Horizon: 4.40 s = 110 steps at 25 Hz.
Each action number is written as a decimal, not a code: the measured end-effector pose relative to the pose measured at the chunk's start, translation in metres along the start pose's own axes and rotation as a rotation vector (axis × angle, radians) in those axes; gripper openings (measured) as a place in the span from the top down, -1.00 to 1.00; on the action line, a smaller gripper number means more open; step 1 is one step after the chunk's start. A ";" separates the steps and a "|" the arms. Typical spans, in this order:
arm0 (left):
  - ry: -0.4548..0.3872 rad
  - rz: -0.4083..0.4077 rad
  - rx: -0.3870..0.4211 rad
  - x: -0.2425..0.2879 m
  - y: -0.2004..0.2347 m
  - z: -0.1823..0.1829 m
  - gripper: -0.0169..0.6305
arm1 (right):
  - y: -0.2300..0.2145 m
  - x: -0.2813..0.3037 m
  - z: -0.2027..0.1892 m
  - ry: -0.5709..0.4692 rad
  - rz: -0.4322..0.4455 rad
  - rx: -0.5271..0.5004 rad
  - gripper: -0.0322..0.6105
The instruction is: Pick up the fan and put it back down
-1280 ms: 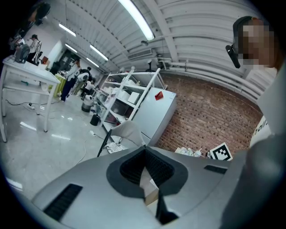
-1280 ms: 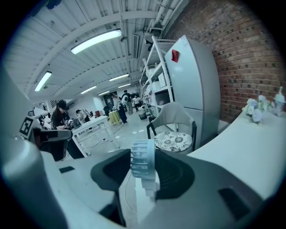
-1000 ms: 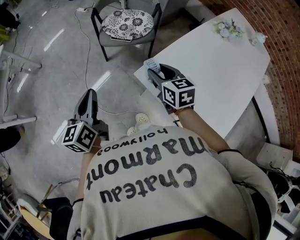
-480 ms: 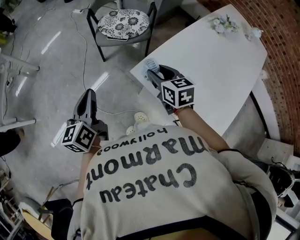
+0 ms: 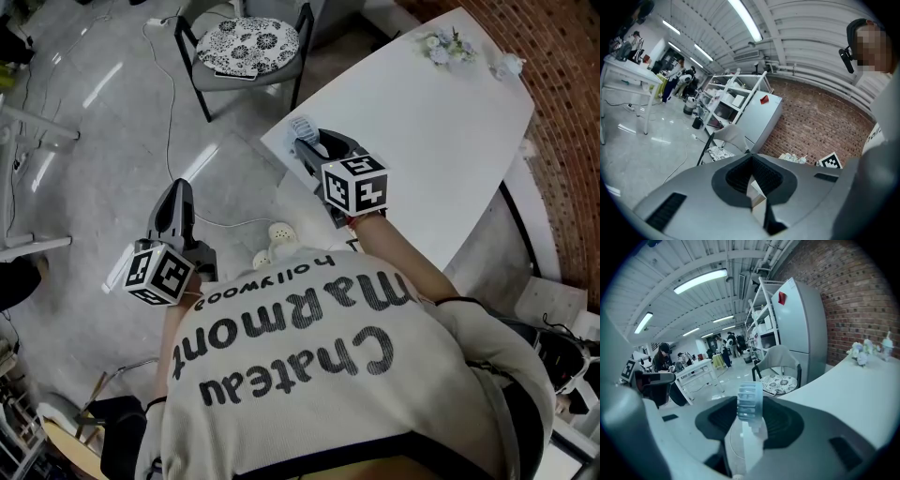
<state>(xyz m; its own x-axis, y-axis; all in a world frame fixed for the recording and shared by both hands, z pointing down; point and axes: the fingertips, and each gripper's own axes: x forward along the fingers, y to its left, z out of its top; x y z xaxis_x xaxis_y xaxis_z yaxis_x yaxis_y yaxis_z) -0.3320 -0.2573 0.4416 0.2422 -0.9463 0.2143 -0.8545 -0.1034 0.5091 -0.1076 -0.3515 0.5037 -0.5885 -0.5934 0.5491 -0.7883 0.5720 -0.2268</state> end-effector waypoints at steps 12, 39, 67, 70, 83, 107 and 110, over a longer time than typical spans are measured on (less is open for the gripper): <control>0.002 -0.012 -0.004 -0.004 -0.009 -0.004 0.94 | 0.004 -0.005 -0.005 -0.003 -0.005 -0.033 0.35; 0.004 -0.004 -0.003 -0.016 -0.011 -0.006 0.94 | 0.014 -0.010 -0.009 0.004 -0.019 -0.161 0.35; -0.006 -0.015 -0.018 -0.019 -0.004 -0.005 0.94 | 0.017 -0.013 -0.009 -0.006 -0.040 -0.143 0.22; -0.010 -0.021 -0.016 -0.021 -0.003 -0.004 0.94 | 0.018 -0.015 -0.008 -0.015 -0.047 -0.138 0.21; -0.013 -0.071 -0.002 -0.043 -0.009 0.004 0.94 | 0.031 -0.044 -0.007 -0.061 -0.113 -0.096 0.20; -0.047 -0.076 0.122 -0.092 -0.075 -0.011 0.94 | 0.083 -0.146 0.006 -0.334 -0.044 0.221 0.89; -0.081 -0.067 0.146 -0.103 -0.095 -0.012 0.94 | 0.084 -0.167 0.012 -0.411 0.007 0.228 0.89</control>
<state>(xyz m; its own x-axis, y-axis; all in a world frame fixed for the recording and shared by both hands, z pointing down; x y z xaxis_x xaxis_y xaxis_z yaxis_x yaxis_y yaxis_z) -0.2707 -0.1462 0.3815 0.2680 -0.9567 0.1132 -0.8969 -0.2048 0.3919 -0.0772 -0.2108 0.3835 -0.5798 -0.7916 0.1928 -0.7764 0.4652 -0.4252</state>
